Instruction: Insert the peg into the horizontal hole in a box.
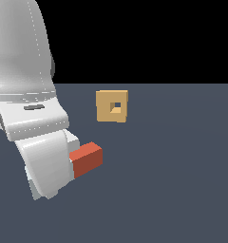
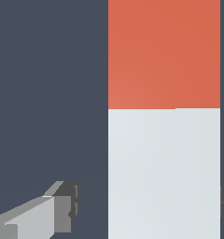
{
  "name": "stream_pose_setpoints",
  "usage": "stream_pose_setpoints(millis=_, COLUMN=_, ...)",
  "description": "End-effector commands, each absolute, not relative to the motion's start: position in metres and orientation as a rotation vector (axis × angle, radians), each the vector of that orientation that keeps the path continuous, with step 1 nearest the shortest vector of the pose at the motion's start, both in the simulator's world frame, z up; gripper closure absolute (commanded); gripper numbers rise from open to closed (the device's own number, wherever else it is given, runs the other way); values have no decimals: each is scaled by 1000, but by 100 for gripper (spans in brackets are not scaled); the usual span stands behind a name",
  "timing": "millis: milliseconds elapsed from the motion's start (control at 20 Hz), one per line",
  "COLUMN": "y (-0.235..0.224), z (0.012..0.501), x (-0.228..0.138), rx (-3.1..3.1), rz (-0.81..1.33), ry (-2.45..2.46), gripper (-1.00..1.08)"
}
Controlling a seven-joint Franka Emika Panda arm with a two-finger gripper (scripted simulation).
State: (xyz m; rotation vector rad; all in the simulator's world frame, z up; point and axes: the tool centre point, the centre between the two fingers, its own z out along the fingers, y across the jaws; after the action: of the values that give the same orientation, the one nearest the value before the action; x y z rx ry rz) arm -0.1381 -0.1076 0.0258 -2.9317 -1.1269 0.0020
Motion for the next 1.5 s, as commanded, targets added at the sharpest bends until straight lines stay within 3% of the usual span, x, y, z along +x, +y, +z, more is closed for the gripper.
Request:
stream_pose_setpoints(millis=0, y=-108, z=23, x=-138, rx=-2932, rz=0, ry=-1127, gripper=-92)
stream_pose_setpoints(millis=50, y=-108, z=23, x=-138, rx=-2932, rz=0, ry=-1127, gripper=108)
stream_pose_setpoints(millis=850, y=-97, z=27, x=-127, rx=-2914, rz=0, ry=-1177, gripper=108)
stream_pose_setpoints(millis=1150, y=-61, z=35, x=-98, rx=-2850, rz=1, ry=-1326, gripper=108)
stream_pose_setpoints(millis=1450, y=4, z=48, x=-59, rx=-2727, rz=2, ry=-1567, gripper=108)
